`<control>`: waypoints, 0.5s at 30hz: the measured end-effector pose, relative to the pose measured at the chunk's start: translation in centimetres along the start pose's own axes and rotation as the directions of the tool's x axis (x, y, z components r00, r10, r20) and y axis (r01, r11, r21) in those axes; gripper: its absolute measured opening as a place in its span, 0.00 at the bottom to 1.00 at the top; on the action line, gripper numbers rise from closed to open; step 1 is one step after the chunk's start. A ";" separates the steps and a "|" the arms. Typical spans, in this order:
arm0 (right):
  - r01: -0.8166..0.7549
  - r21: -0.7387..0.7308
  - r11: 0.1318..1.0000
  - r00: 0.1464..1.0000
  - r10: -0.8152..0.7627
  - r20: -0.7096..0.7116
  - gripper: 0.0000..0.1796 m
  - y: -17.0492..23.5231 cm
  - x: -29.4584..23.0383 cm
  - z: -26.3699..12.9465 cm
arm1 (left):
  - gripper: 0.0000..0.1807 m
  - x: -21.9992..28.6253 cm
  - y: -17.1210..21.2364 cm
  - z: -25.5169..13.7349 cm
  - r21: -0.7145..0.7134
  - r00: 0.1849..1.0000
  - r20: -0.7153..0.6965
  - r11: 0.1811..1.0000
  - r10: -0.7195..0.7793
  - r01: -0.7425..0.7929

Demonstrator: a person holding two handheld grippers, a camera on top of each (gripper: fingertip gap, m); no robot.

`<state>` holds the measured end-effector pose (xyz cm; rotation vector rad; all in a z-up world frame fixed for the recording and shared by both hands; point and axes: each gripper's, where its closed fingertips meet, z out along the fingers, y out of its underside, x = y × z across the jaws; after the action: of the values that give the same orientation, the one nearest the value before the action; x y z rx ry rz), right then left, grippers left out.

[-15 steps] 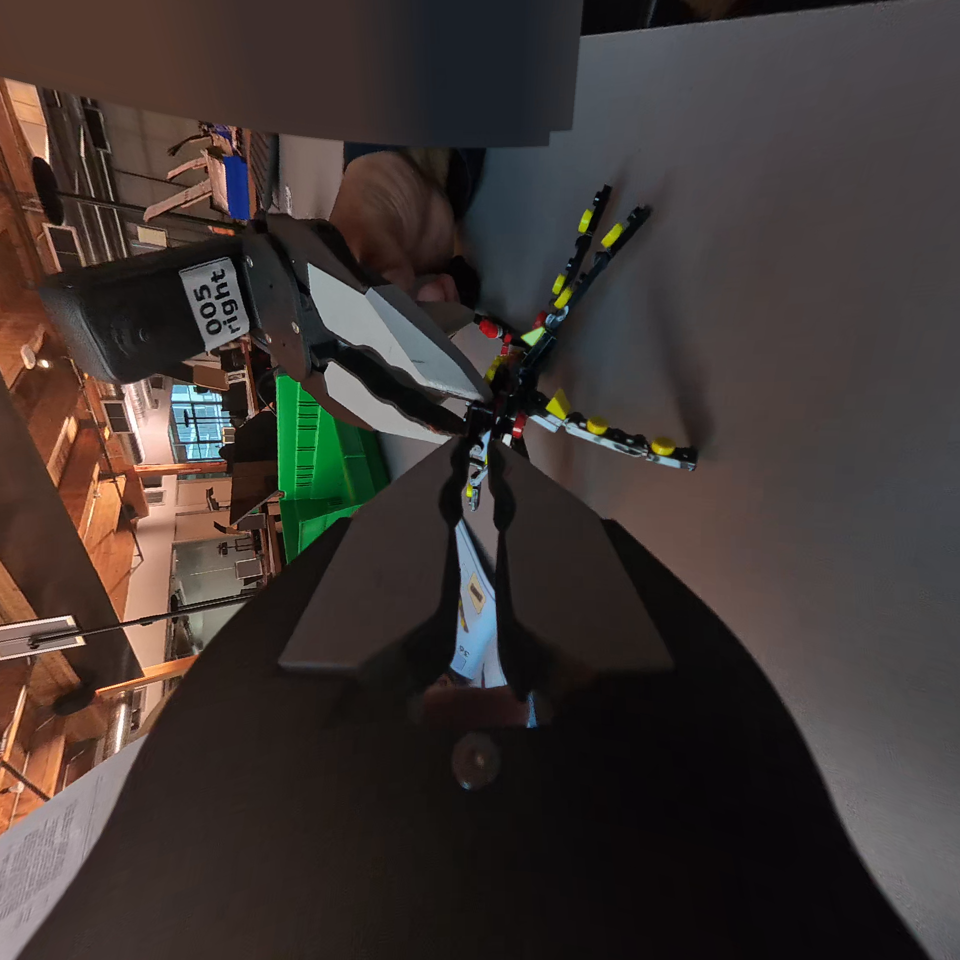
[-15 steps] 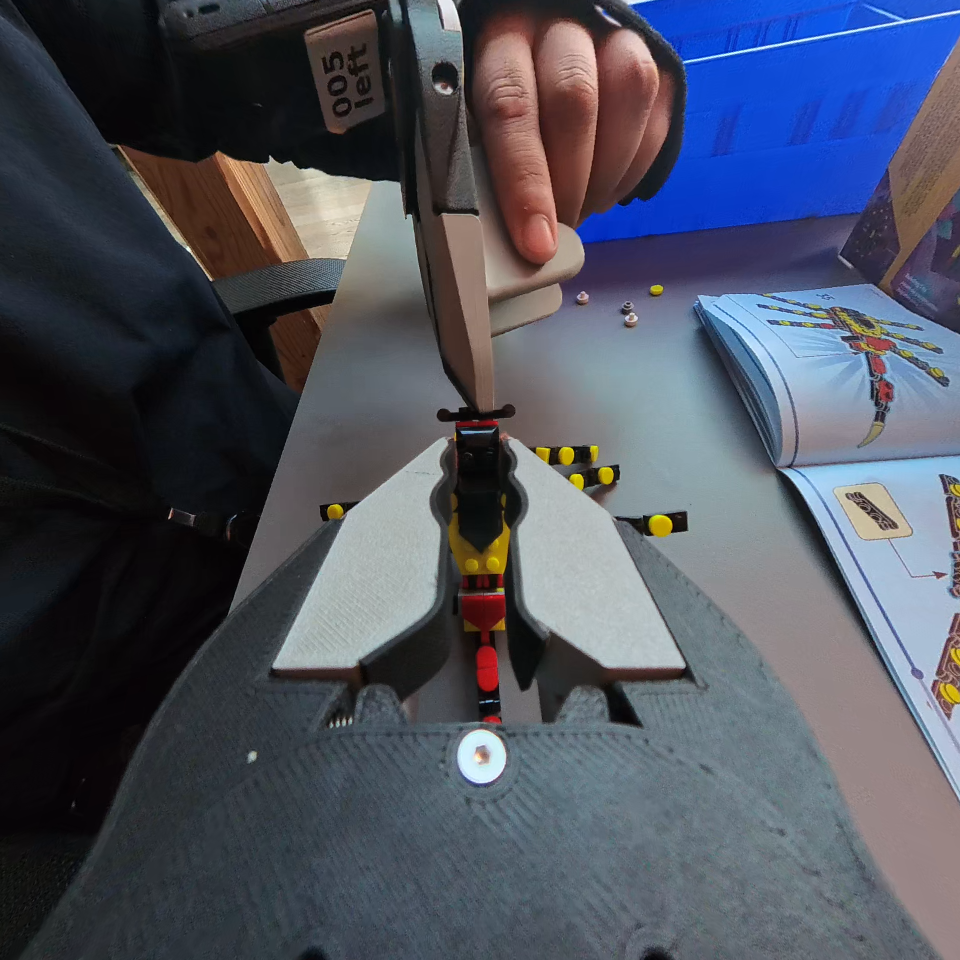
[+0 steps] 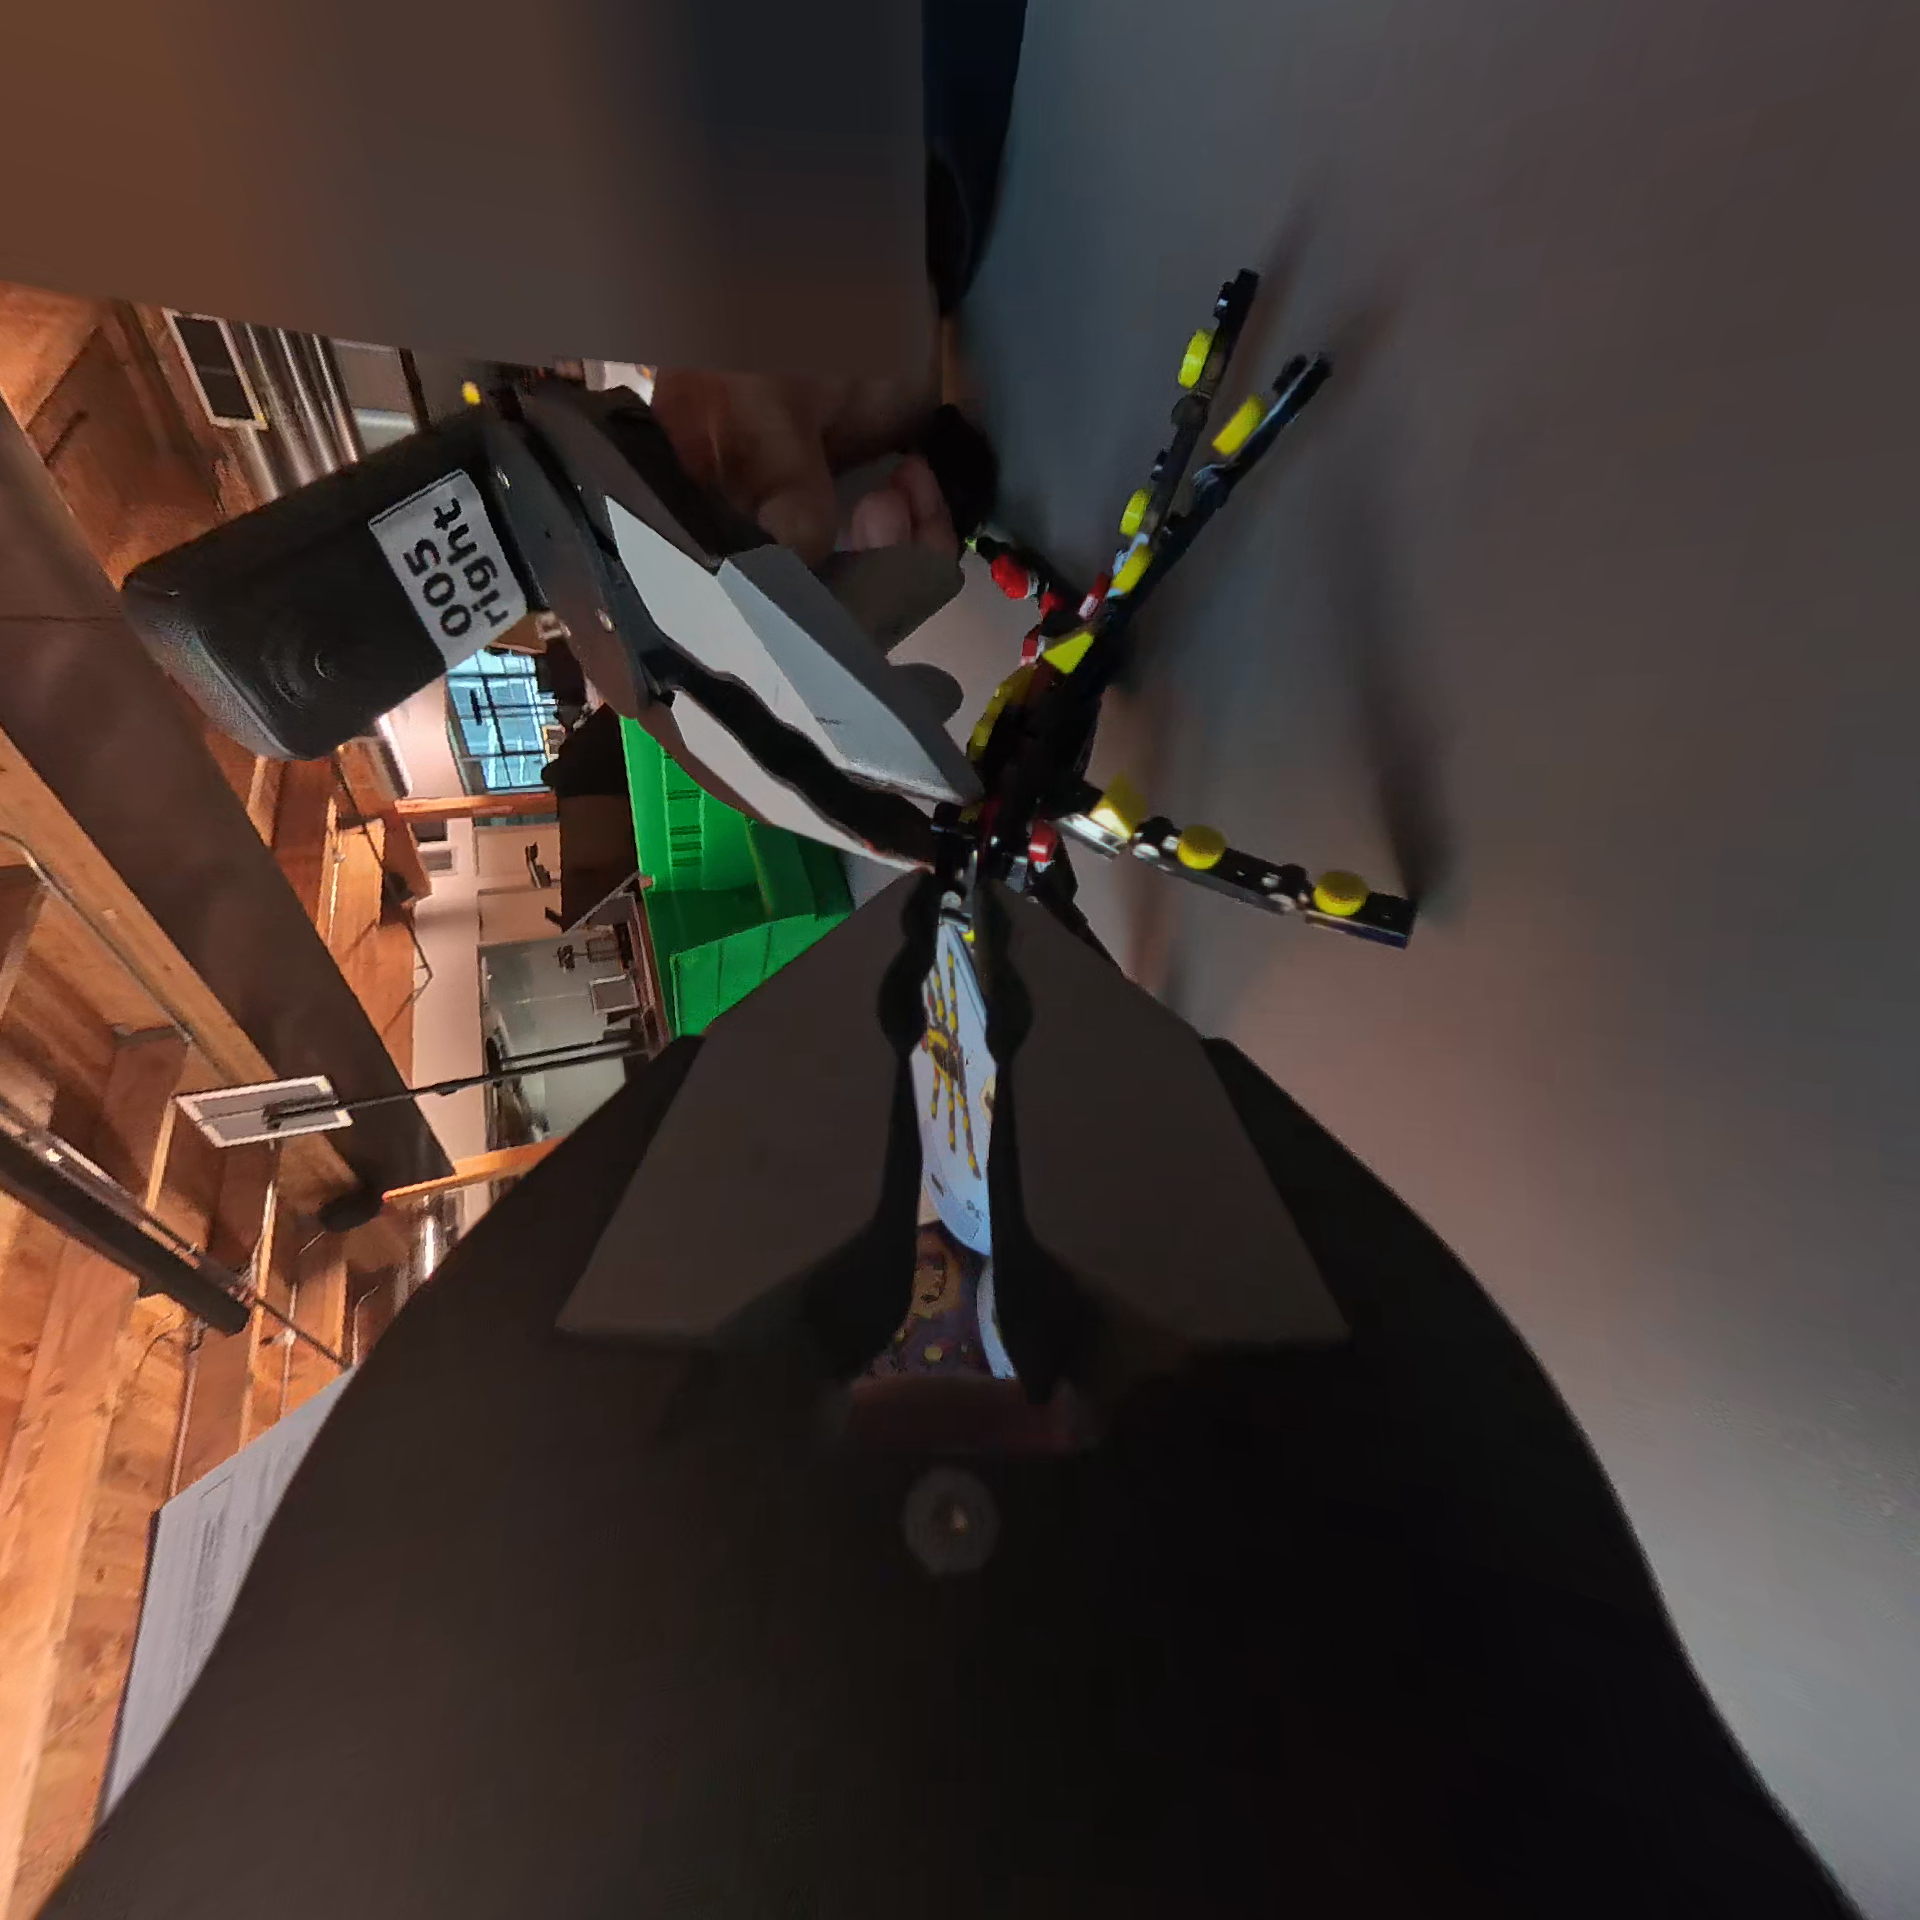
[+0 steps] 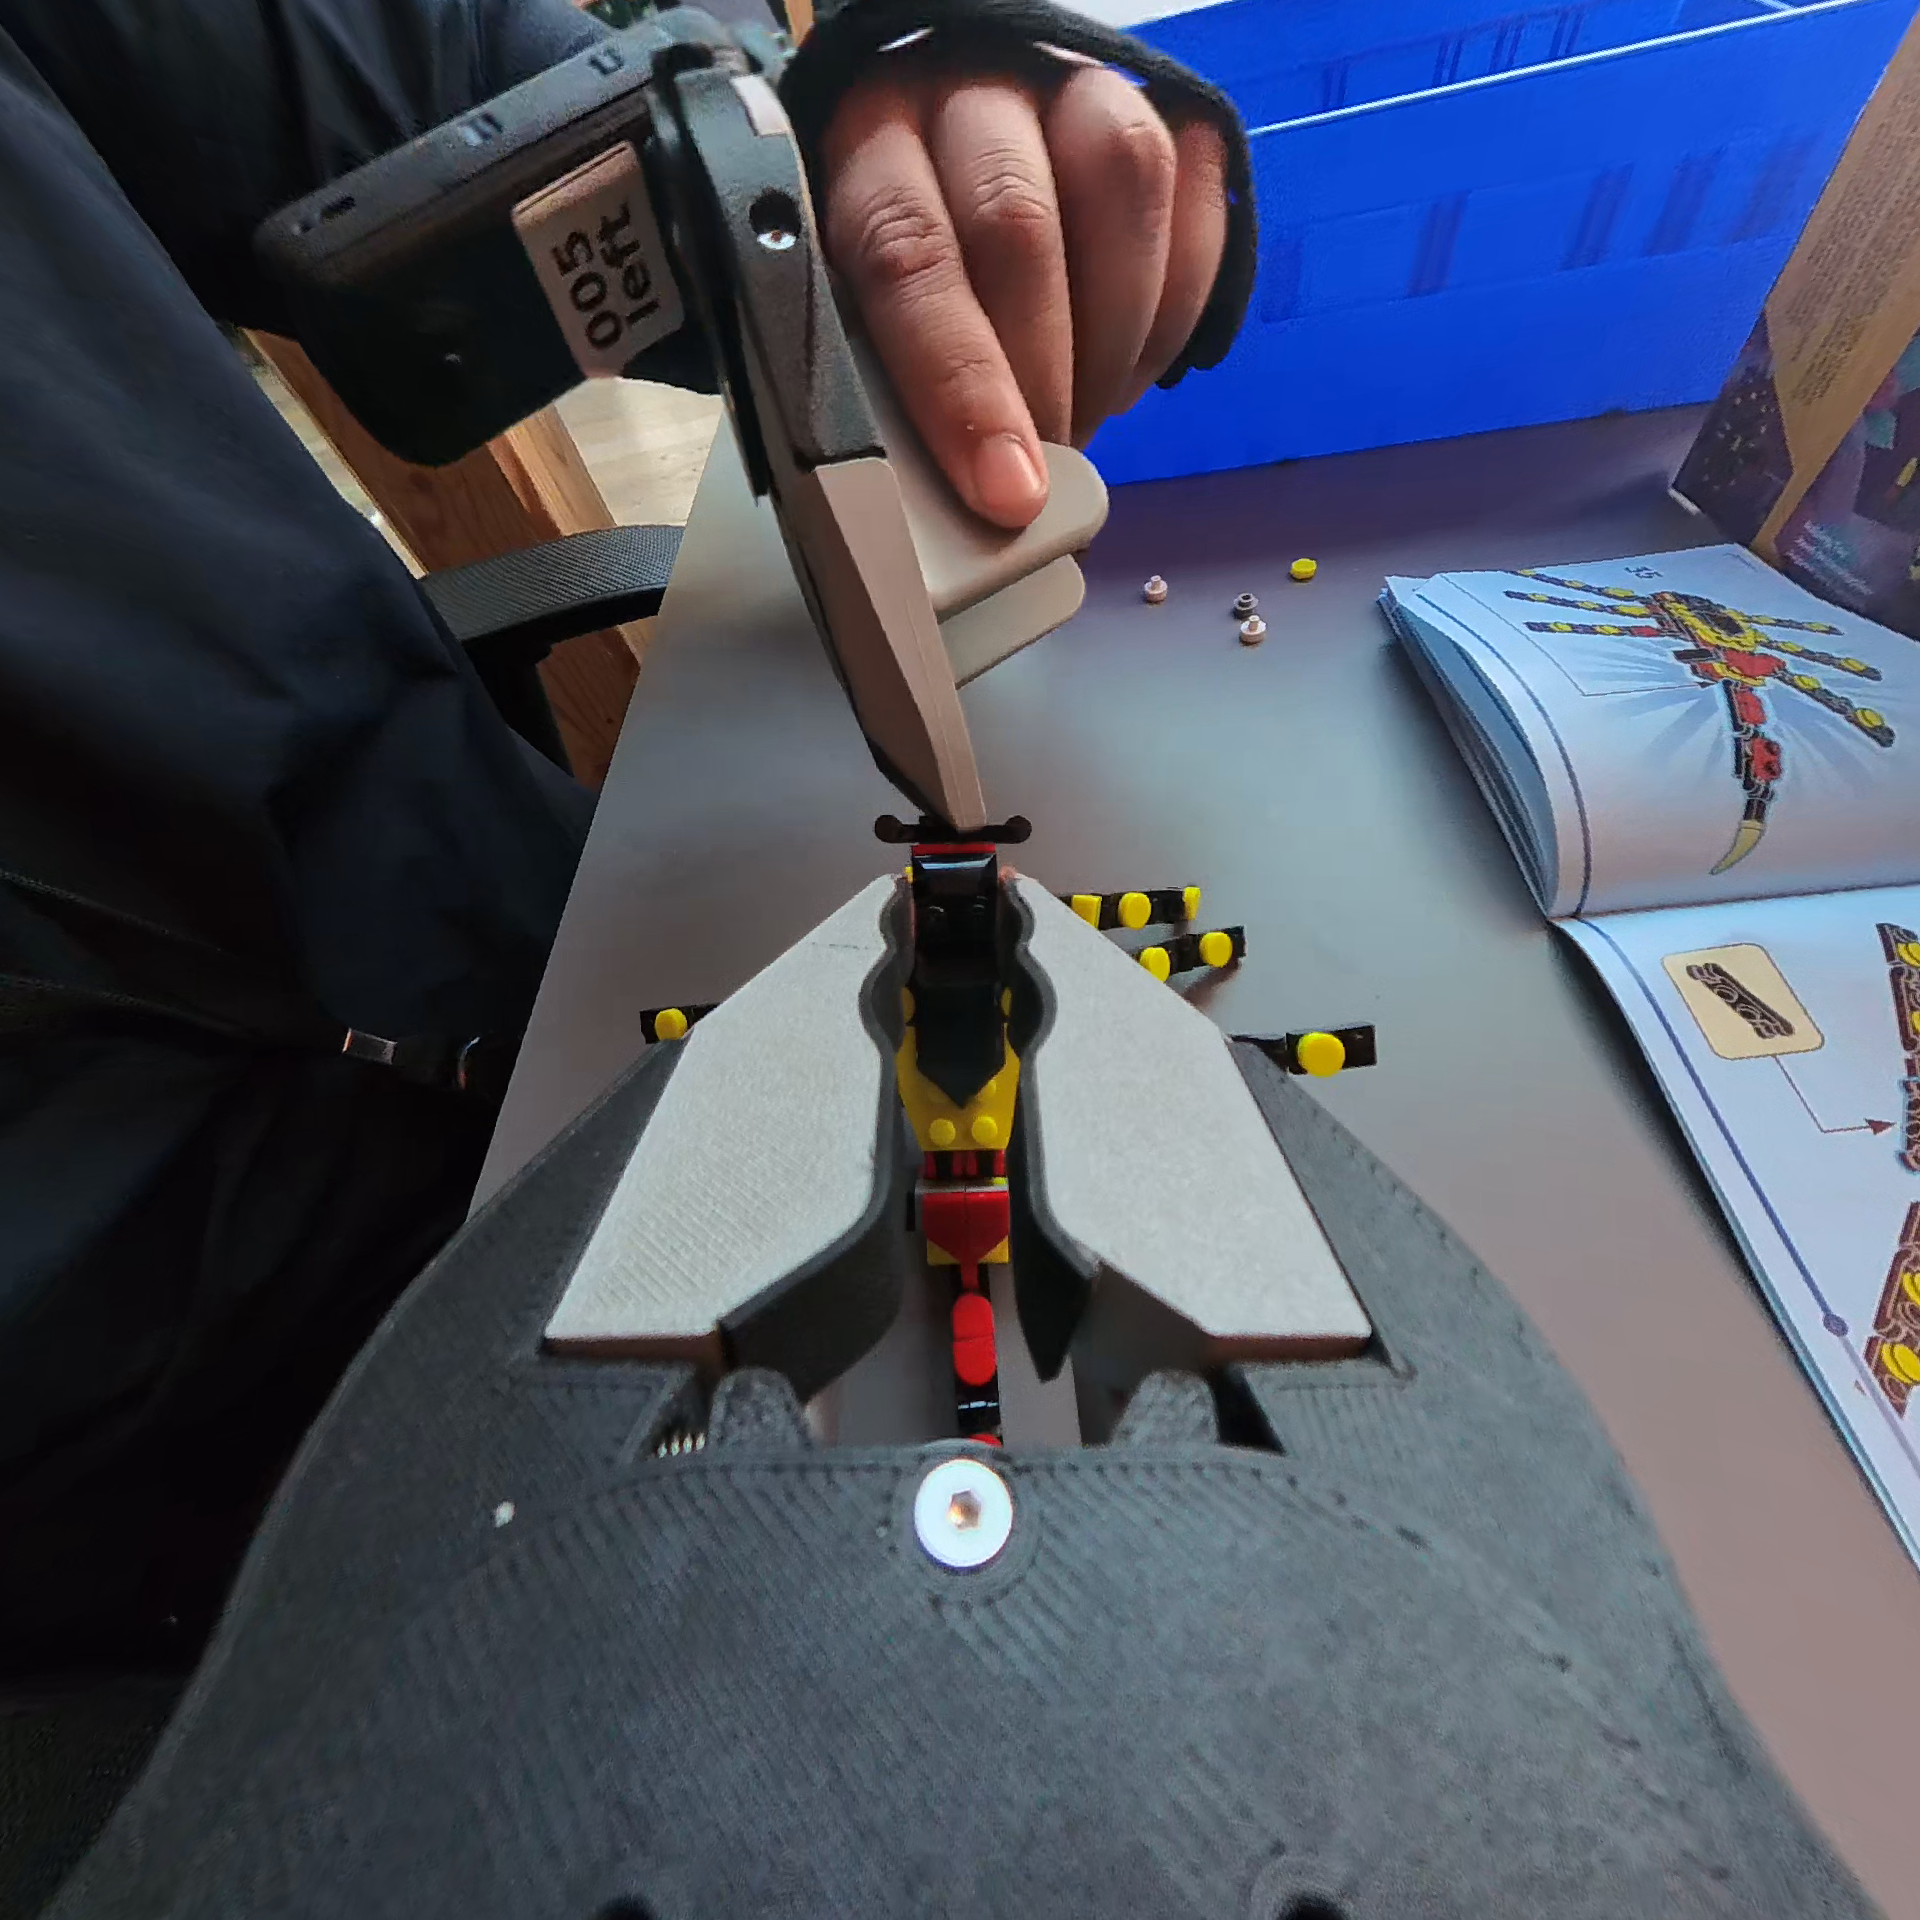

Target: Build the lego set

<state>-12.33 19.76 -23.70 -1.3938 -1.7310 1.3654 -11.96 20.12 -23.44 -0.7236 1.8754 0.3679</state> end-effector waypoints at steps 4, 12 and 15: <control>0.013 0.002 1.000 1.000 -0.013 -0.008 0.07 0.0 0.0 0.1 | 0.50 0.0 0.0 -0.2 -0.025 0.999 -0.008 0.999 -0.039 0.039; 0.027 0.001 1.000 1.000 -0.027 0.009 0.07 -0.1 -0.4 0.3 | 0.81 0.2 -0.7 -0.8 0.038 1.000 -0.012 0.999 0.001 -0.001; 0.024 0.002 1.000 1.000 -0.024 0.010 0.07 -0.1 -0.4 0.3 | 0.99 0.3 -0.8 -1.0 0.047 1.000 -0.025 0.999 0.009 -0.008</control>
<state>-12.50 19.25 -23.64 -1.3635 -1.7467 1.3628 -12.27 18.83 -23.28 -0.6916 1.9049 0.3210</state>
